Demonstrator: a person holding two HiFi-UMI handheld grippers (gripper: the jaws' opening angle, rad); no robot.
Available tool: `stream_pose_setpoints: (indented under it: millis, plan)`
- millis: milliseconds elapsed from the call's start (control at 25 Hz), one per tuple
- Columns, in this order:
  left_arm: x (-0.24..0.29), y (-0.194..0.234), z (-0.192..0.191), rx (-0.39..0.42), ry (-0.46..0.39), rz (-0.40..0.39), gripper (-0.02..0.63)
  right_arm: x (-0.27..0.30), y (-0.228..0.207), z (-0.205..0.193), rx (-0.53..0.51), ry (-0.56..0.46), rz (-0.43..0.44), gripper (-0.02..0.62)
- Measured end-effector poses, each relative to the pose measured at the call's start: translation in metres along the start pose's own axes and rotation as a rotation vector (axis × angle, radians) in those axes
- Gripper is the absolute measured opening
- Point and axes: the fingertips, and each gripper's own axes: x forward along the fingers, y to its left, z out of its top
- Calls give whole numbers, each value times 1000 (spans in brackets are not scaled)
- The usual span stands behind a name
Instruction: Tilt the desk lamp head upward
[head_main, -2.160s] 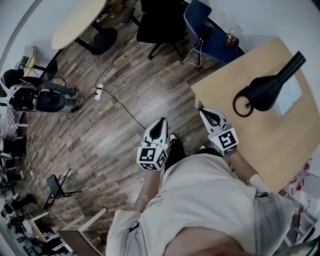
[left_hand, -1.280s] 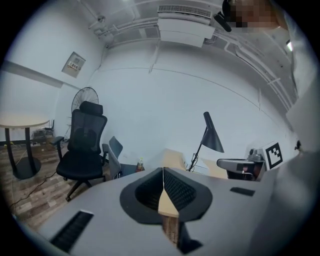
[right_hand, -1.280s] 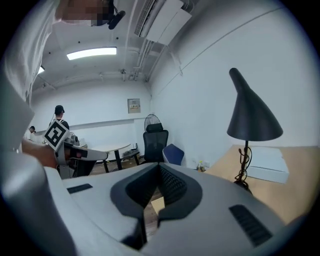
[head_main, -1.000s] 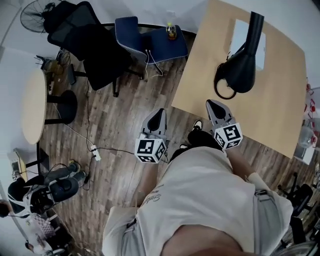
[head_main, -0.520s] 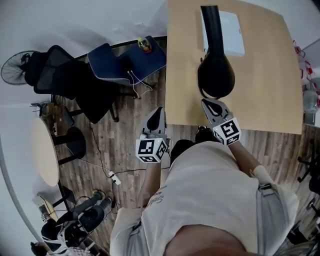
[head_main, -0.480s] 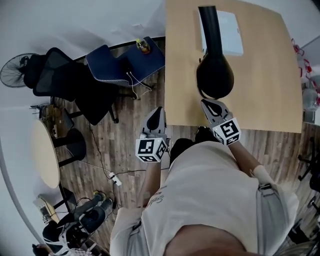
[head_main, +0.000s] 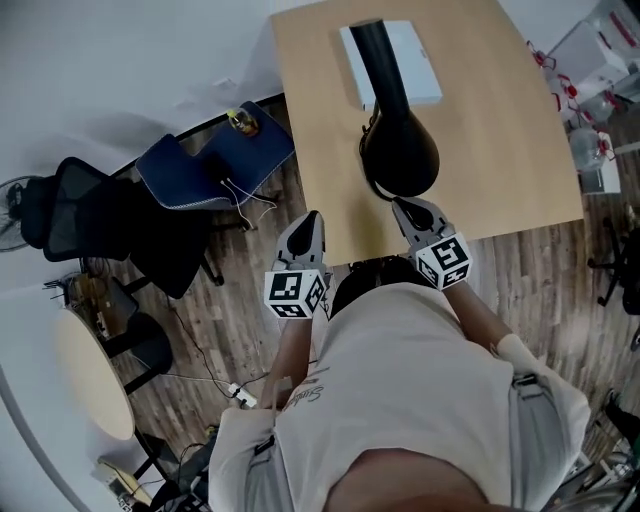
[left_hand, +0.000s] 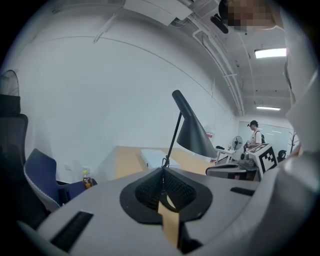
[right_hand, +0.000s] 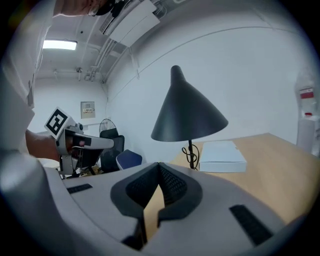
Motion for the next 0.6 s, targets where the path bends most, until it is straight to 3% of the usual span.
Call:
stream_pose_setpoints:
  millis: [320, 600]
  plan:
    - [33, -23, 0, 63, 49, -181, 15, -30, -22, 14, 52, -47, -176, -5]
    - [74, -46, -39, 132, 158, -289, 15, -46, -30, 23, 77, -101, -242, -5]
